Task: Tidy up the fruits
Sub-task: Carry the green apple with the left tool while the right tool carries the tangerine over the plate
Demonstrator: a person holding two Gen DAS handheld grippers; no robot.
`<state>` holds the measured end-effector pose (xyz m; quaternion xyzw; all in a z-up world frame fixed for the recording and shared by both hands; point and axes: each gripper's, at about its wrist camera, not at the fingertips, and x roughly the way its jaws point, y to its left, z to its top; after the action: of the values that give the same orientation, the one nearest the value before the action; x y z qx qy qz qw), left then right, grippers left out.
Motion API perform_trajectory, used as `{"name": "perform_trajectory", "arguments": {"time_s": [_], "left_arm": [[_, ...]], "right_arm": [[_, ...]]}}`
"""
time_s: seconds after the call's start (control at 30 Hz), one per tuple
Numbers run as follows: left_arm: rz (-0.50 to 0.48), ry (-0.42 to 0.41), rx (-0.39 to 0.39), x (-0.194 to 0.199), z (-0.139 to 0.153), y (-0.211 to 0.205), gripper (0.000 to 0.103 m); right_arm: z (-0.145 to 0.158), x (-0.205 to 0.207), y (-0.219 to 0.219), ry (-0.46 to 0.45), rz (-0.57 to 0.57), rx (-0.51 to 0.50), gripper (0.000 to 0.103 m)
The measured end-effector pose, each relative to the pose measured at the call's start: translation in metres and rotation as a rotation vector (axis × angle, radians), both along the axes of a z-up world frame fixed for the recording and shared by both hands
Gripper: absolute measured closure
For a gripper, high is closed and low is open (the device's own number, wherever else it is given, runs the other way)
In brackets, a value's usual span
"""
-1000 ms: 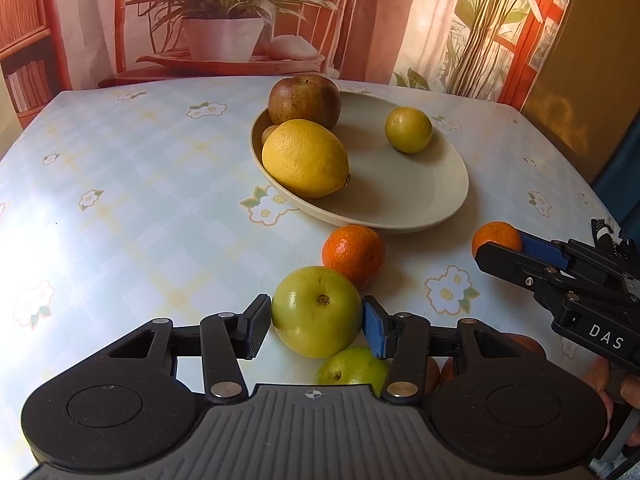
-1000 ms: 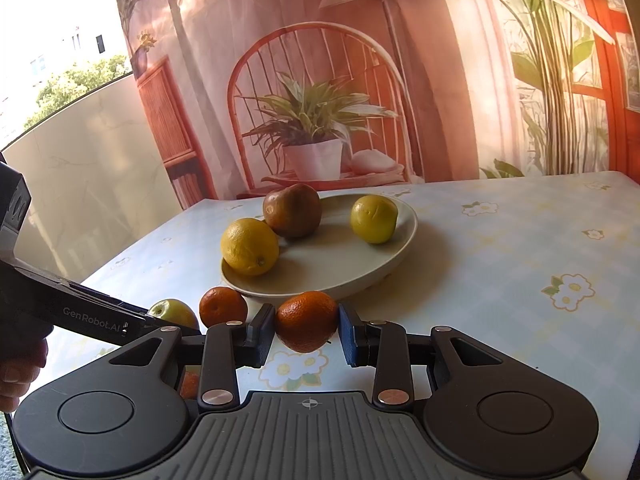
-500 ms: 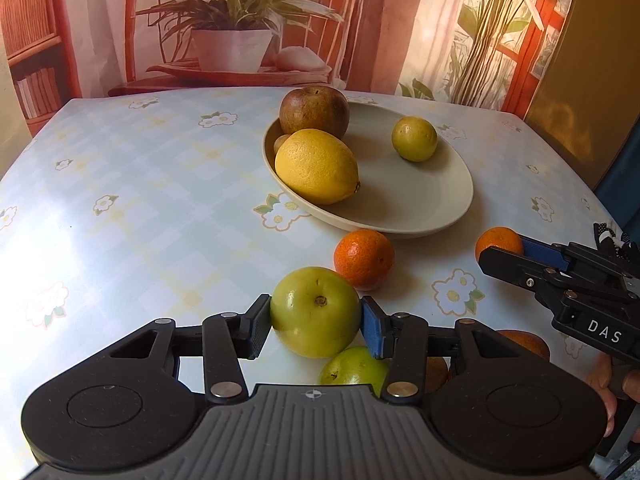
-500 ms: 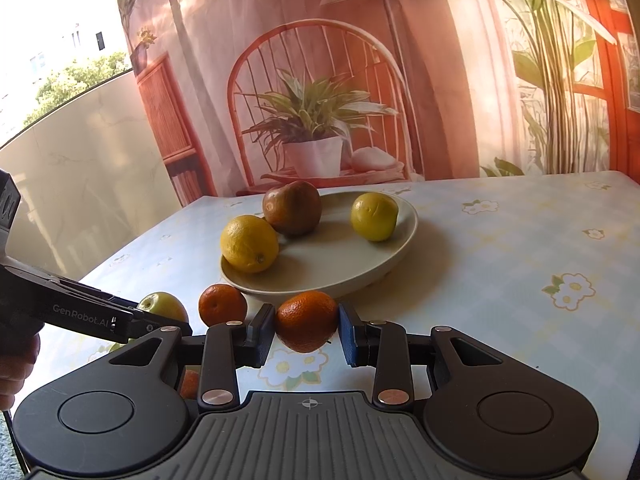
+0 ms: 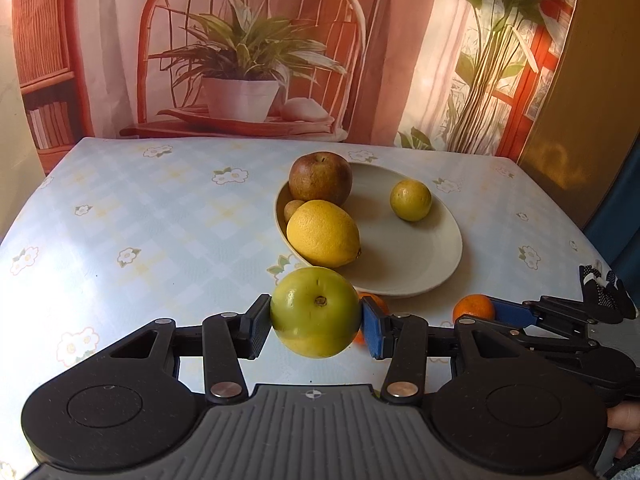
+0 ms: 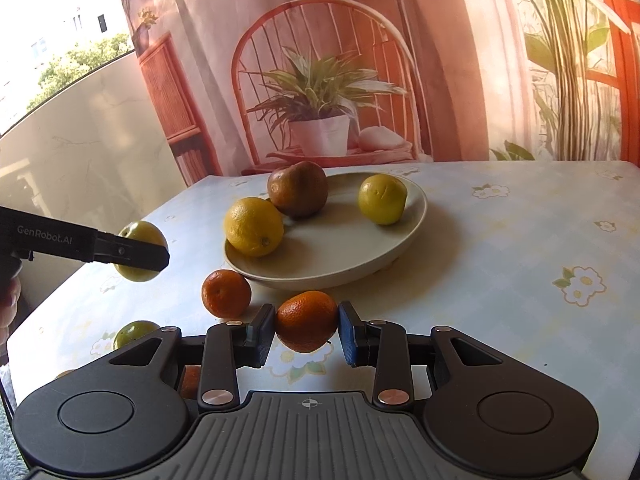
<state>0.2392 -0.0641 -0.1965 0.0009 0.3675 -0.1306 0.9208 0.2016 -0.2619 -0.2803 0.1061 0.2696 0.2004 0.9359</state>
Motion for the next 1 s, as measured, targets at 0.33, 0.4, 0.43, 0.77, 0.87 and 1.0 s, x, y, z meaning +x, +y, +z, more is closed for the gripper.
{"name": "perform_trajectory", "arguments": {"time_s": [0.33, 0.4, 0.43, 0.77, 0.87, 1.0], "left_arm": [[-0.022, -0.079, -0.024, 0.010, 0.030, -0.006, 0.053], [-0.031, -0.086, -0.039, 0.015, 0.035, -0.010, 0.053], [-0.036, -0.090, -0.044, 0.019, 0.037, -0.011, 0.053], [-0.074, -0.119, -0.042, 0.072, 0.046, -0.037, 0.053], [-0.091, -0.090, -0.056, 0.097, 0.040, -0.046, 0.053], [-0.096, -0.026, -0.057, 0.128, 0.020, -0.060, 0.053]], "right_arm": [[0.037, 0.012, -0.011, -0.041, 0.002, -0.023, 0.072], [0.047, 0.020, -0.016, -0.053, -0.002, -0.036, 0.072], [0.051, 0.023, -0.018, -0.057, -0.005, -0.043, 0.072], [0.072, 0.074, -0.023, -0.078, -0.006, -0.119, 0.072], [0.063, 0.088, -0.021, -0.053, 0.008, -0.150, 0.072], [0.046, 0.101, -0.017, -0.012, 0.031, -0.173, 0.072]]}}
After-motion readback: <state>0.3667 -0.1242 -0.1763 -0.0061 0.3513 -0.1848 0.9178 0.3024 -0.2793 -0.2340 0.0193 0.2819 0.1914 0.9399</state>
